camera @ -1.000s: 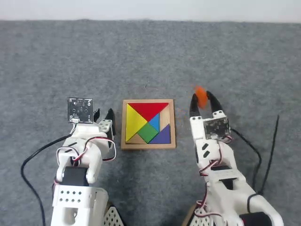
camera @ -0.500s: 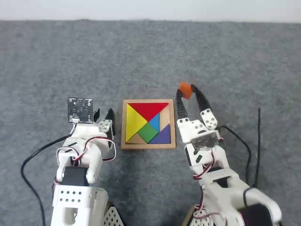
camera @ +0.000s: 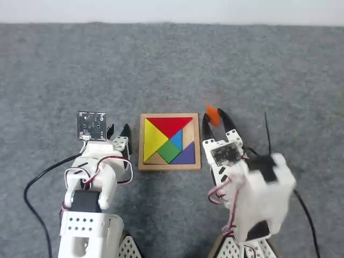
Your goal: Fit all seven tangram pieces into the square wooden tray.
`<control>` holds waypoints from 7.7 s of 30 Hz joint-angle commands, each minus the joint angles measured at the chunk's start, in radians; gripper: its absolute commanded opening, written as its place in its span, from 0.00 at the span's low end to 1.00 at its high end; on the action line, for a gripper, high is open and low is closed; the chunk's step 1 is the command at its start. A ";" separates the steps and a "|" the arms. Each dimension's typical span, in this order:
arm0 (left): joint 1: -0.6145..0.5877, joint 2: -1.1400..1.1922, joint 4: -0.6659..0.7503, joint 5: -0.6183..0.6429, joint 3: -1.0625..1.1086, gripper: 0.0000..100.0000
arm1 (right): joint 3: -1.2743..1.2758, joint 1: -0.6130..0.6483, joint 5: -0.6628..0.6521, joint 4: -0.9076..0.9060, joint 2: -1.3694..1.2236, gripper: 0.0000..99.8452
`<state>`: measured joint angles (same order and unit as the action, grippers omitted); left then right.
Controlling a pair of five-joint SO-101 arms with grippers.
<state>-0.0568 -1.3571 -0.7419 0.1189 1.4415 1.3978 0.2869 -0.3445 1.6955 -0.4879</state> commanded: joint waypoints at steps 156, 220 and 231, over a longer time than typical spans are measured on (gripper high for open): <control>-0.041 -0.028 0.006 -0.009 -0.007 0.13 | -0.695 -0.039 -0.218 -2.252 0.466 0.09; -0.043 -0.026 0.005 -0.009 -0.007 0.13 | -0.543 -0.016 -0.480 -2.244 0.634 0.09; -0.041 -0.028 0.006 -0.009 -0.007 0.13 | -0.621 0.022 -0.476 -2.305 0.536 0.15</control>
<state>-0.1013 -1.3663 -0.7419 0.1189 1.4415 0.8147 0.2808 -0.8124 -0.5662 0.0660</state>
